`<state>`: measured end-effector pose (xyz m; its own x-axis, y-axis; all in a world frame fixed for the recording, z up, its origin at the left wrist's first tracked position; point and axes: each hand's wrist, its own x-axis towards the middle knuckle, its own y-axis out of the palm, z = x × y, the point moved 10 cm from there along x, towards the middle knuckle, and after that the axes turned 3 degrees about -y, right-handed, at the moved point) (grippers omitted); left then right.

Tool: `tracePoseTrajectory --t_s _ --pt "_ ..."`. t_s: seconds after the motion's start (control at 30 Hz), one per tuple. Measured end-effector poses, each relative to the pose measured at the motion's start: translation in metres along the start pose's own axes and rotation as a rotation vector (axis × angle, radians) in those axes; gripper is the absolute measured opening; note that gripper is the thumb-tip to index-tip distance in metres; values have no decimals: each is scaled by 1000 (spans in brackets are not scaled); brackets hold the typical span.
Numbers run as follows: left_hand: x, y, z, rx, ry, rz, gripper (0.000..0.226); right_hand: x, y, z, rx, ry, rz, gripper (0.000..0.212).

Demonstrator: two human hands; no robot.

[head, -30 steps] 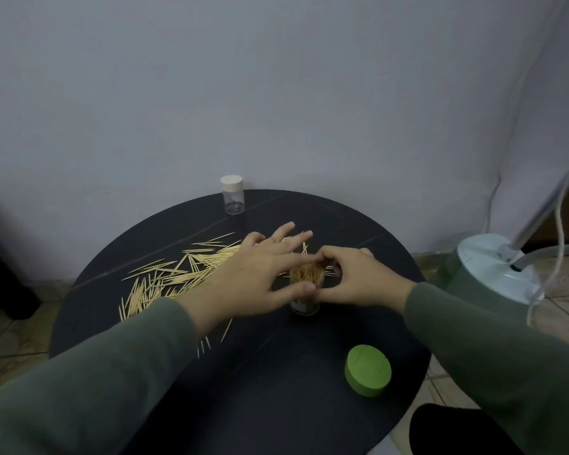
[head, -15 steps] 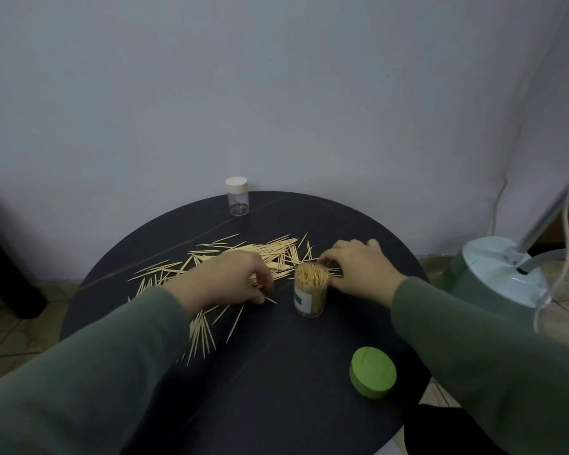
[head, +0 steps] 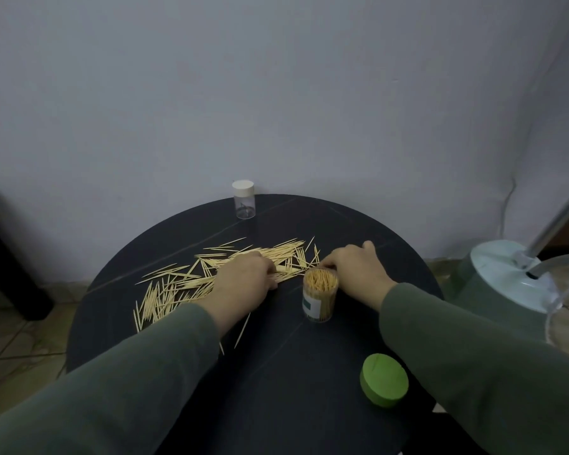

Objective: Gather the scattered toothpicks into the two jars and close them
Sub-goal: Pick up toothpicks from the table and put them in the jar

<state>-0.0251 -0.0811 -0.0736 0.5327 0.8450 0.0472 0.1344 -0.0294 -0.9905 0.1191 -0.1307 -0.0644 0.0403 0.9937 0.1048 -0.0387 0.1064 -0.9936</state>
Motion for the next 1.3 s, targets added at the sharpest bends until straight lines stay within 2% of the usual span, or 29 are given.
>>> tracePoseTrajectory --t_s 0.17,0.33,0.63,0.83,1.03,1.3 --pt "0 -2 -12 96 27 -35 22 -1 -5 10 -110 -60 -20 27" --pt "-1 -3 -19 167 59 -52 28 -1 2 16 -226 -101 39 23" --pt "-1 -7 -24 228 81 -114 24 -3 6 20 -358 -159 87 24" --pt "-3 -11 -19 147 52 -136 24 -5 5 15 -257 -129 35 27" --pt "-3 -18 -13 45 19 -155 21 -10 -18 -1 28 -8 -102 19" --pt "-3 -24 -10 -111 -11 -206 18 -25 -42 -4 296 25 -244 11"
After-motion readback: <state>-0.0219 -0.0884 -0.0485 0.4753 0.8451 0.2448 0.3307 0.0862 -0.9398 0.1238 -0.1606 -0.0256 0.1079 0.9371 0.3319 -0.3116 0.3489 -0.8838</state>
